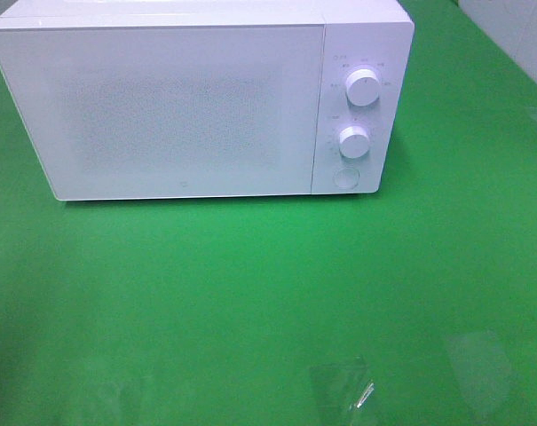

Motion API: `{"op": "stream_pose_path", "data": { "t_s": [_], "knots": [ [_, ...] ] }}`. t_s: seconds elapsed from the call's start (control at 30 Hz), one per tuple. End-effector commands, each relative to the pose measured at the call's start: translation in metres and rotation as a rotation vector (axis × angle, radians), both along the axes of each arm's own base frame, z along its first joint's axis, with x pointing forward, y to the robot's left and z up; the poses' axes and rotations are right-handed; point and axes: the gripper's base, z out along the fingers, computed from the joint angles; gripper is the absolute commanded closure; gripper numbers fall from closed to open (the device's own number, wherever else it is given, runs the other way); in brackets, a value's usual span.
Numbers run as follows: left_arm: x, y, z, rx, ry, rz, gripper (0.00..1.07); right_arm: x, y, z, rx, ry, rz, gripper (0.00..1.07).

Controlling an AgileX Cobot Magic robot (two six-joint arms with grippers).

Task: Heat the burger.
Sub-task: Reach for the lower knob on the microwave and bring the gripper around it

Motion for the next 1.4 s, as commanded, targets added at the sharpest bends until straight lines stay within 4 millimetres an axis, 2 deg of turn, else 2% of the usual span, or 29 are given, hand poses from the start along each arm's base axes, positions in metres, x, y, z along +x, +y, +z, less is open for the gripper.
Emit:
{"op": "stream_pose_path", "data": {
  "t_s": [0.03,0.07,0.1,0.17,0.33,0.47,1.1,1.17,1.4],
  "knots": [
    [-0.012,0.001,-0.008,-0.002,-0.025,-0.015,0.08,-0.004,-0.001,0.000,-0.012,-0.033,-0.002,0.32],
    [-0.022,0.001,-0.014,-0.007,-0.039,-0.034,0.08,-0.004,-0.001,0.000,-0.012,-0.033,-0.002,0.32],
    [-0.022,0.001,-0.014,-0.007,-0.039,-0.034,0.08,-0.004,-0.001,0.000,-0.012,-0.033,-0.002,0.32],
    [-0.037,0.001,-0.010,-0.023,-0.155,-0.061,0.08,-0.004,-0.001,0.000,-0.012,-0.033,-0.002,0.32],
    [-0.046,0.001,-0.008,-0.036,-0.241,-0.061,0.08,-0.004,-0.001,0.000,-0.012,-0.033,-0.002,0.32],
    [-0.064,0.003,-0.003,-0.045,-0.386,-0.056,0.08,-0.004,-0.001,0.000,-0.012,-0.033,-0.002,0.32],
    [-0.089,0.005,0.004,-0.061,-0.545,-0.054,0.08,-0.004,-0.001,0.000,-0.012,-0.033,-0.002,0.32],
    [-0.103,0.007,0.006,-0.057,-0.642,-0.029,0.08,-0.004,-0.001,0.000,-0.012,-0.033,-0.002,0.32],
    [-0.128,0.007,0.006,-0.011,-0.810,0.097,0.08,-0.004,-0.001,0.000,-0.012,-0.033,-0.002,0.32]
  ]
}}
